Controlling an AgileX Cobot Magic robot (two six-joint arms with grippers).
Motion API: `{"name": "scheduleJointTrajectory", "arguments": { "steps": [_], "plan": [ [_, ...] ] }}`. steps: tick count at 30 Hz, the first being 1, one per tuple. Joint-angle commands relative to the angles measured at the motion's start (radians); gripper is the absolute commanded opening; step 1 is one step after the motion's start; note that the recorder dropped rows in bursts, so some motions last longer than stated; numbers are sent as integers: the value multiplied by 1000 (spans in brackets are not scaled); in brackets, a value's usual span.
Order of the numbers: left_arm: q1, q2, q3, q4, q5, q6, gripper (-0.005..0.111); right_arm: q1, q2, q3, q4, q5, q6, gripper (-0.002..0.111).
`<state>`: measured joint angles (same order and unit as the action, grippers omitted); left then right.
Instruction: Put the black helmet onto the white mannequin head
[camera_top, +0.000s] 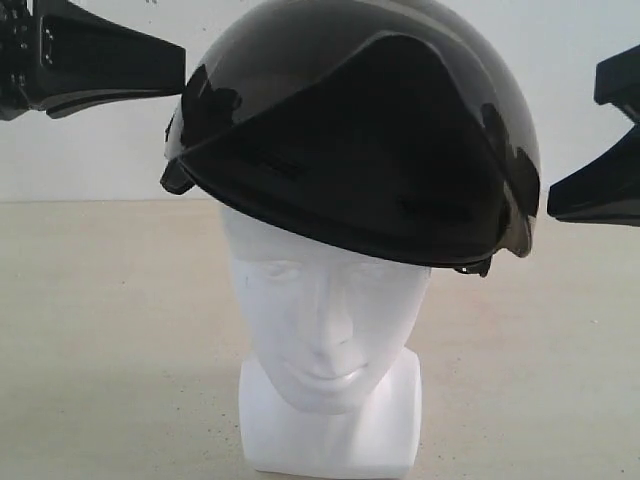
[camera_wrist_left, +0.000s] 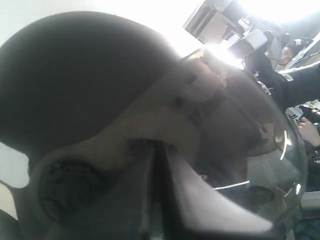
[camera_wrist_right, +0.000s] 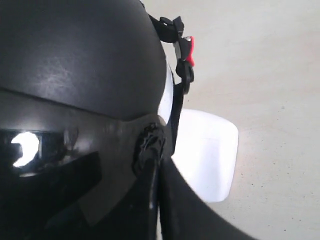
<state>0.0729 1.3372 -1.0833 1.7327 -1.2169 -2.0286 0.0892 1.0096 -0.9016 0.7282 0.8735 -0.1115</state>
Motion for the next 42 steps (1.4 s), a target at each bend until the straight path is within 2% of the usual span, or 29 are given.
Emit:
{"name": "scheduleJointTrajectory", "arguments": {
  "steps": [1,7,27,35,42],
  "plan": [
    [1,1,39,12,-4,23,4,2,23,-5,25,-8,1,0],
    [1,1,100,12,-4,42,4,2,23,-5,40,-14,-3,0],
    [1,1,214,12,-4,77,4,2,23,-5,309,-7,-164,0],
    [1,1,290,12,-4,123,4,2,23,-5,324,56,-178,0],
    [3,1,292,12,-4,136,4,2,19,-5,320,56,-190,0]
  ]
}}
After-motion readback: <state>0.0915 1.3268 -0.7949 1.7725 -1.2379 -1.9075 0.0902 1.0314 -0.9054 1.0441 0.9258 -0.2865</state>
